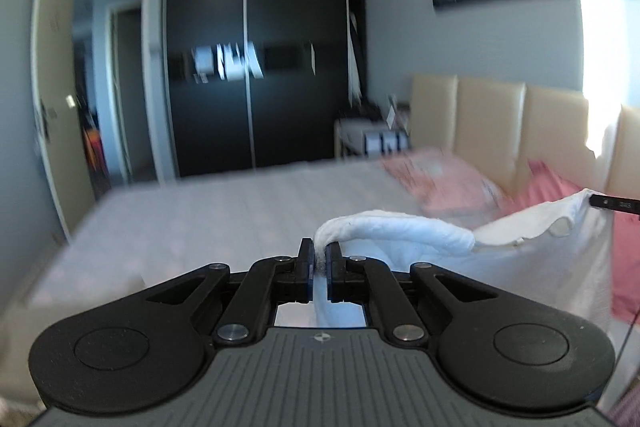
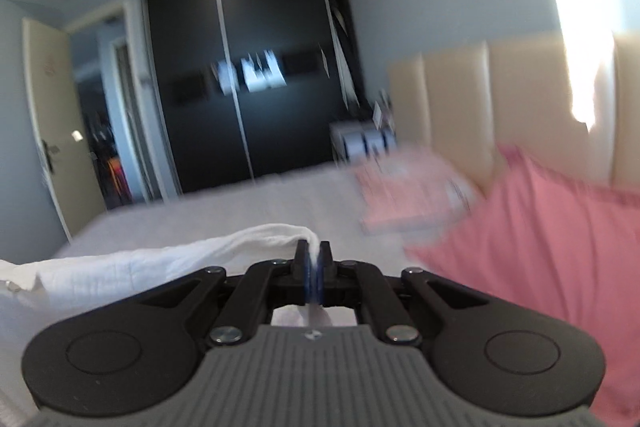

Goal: Fold clothes

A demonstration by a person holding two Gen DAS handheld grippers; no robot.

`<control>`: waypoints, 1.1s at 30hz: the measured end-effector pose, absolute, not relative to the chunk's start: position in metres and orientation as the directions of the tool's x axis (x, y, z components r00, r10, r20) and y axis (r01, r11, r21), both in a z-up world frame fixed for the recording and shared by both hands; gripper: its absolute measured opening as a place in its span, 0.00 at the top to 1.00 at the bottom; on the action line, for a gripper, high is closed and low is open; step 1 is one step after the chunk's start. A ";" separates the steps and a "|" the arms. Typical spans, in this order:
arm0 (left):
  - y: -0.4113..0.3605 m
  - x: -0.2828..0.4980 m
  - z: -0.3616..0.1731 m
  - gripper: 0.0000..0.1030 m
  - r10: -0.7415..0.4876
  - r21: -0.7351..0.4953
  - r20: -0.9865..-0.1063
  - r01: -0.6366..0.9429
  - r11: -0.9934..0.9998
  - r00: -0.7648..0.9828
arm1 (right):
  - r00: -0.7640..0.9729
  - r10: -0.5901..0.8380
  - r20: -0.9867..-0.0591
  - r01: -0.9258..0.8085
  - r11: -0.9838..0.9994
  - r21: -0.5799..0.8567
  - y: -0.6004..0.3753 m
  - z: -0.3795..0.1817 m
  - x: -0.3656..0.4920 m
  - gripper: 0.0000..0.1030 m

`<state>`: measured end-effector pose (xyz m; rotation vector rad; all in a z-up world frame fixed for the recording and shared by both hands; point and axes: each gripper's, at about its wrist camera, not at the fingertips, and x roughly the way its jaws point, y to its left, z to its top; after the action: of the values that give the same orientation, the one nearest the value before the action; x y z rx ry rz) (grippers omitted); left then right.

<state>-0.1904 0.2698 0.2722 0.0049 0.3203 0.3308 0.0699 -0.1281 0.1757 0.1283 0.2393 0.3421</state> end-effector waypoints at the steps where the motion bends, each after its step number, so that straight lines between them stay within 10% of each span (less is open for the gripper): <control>1: 0.270 -0.195 0.286 0.96 0.331 0.062 -0.278 -0.327 0.943 0.902 | 0.919 0.354 -0.175 -0.331 0.932 0.151 -0.125 0.191 0.065 0.96; 9: 0.277 -0.196 0.303 0.97 0.307 0.018 -0.275 -0.315 0.949 0.911 | 0.932 0.351 -0.089 -0.350 0.936 0.022 -0.118 0.225 0.037 0.96; 18: 0.283 -0.151 0.150 0.97 0.101 -0.063 -0.626 -0.180 0.982 0.773 | 0.879 0.252 -0.404 -0.264 0.964 0.027 -0.131 0.123 0.063 0.96; 30: 0.213 -0.152 -0.010 0.95 -0.180 -0.094 -0.820 0.183 0.979 0.544 | 0.700 0.063 -0.711 -0.087 0.996 0.002 -0.165 -0.023 0.098 0.96; 33: 0.196 -0.156 -0.026 0.81 -0.262 -0.139 -0.847 0.284 0.949 0.463 | 0.677 0.036 -0.735 -0.087 0.996 -0.031 -0.170 -0.040 0.100 0.96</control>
<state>-0.1561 0.1961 -0.0259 0.0230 1.0371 -0.3355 0.1003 -0.1702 -0.0399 -0.0652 0.8247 0.0694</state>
